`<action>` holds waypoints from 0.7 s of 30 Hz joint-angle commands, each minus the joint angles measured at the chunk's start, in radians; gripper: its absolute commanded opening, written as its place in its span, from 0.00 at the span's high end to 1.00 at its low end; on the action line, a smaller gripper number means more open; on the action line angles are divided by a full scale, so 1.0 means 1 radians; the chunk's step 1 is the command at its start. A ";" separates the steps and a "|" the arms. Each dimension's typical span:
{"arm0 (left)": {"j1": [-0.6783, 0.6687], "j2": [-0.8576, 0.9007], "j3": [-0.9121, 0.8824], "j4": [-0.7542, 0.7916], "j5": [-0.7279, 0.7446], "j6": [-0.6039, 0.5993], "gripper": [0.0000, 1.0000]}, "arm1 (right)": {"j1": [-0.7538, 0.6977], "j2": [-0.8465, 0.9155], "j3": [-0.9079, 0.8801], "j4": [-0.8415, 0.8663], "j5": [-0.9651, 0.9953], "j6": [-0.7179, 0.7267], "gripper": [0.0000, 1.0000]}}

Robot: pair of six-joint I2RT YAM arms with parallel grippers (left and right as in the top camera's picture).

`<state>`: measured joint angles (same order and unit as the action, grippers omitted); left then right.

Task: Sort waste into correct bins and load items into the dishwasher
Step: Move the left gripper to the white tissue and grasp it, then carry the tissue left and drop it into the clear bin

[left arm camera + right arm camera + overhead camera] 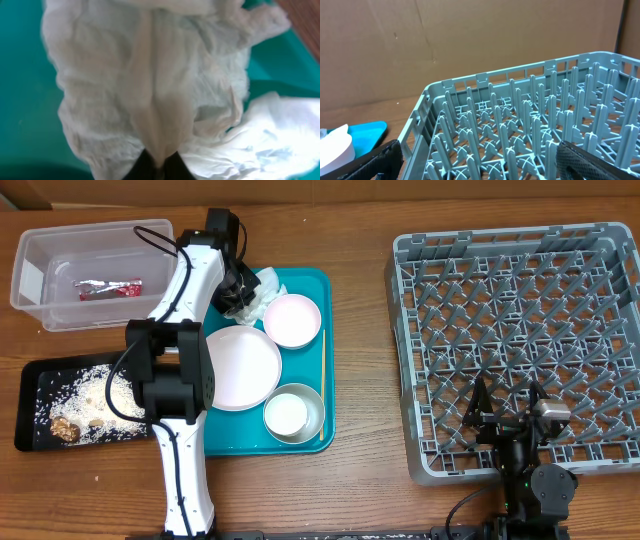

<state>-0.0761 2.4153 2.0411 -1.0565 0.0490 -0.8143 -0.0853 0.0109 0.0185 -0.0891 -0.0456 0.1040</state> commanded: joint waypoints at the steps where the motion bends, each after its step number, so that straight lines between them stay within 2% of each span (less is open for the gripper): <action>1: 0.016 0.021 0.106 -0.051 0.004 -0.005 0.96 | -0.004 -0.008 -0.011 0.008 0.000 0.000 0.00; 8: 0.035 0.021 0.433 -0.213 0.003 -0.002 0.96 | -0.004 -0.008 -0.011 0.008 0.000 0.000 0.00; 13: 0.064 0.021 0.639 -0.270 -0.005 -0.002 0.96 | -0.004 -0.008 -0.011 0.008 0.000 0.000 0.00; 17: 0.108 0.021 0.731 -0.285 -0.049 -0.001 0.96 | -0.004 -0.008 -0.011 0.008 0.000 0.000 0.00; 21: 0.165 0.021 0.748 -0.303 -0.124 -0.002 0.96 | -0.004 -0.008 -0.011 0.008 0.000 0.000 0.00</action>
<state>0.0372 2.4413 2.7674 -1.3460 0.0120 -0.8135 -0.0853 0.0109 0.0185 -0.0891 -0.0452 0.1043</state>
